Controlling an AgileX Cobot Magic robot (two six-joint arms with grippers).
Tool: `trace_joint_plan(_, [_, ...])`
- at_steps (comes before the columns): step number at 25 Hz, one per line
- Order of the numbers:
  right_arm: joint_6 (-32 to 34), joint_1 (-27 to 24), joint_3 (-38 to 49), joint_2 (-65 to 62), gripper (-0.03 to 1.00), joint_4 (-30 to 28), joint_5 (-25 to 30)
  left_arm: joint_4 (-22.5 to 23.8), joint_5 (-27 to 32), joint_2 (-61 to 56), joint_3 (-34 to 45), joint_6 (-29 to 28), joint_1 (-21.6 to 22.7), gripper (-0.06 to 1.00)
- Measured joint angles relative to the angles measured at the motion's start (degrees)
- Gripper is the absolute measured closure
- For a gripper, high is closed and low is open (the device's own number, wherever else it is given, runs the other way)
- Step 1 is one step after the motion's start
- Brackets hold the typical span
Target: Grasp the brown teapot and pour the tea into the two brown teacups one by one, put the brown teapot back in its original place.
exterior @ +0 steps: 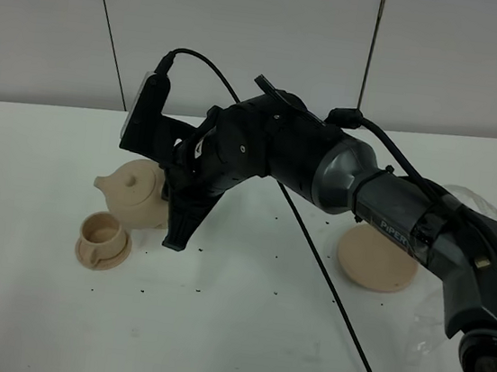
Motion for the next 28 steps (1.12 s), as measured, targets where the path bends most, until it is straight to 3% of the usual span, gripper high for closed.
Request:
trace_joint_plan(12, [0.76,0.11,0.0,0.11,0.87,-2.1,-0.57,0.0,0.0,0.0,0.0,0.0,0.0,0.68])
trace_joint_plan(28, [0.82,3.37,0.0,0.11,0.87,-9.52,1.64,0.0,0.0,0.0,0.0,0.0,0.0,0.68])
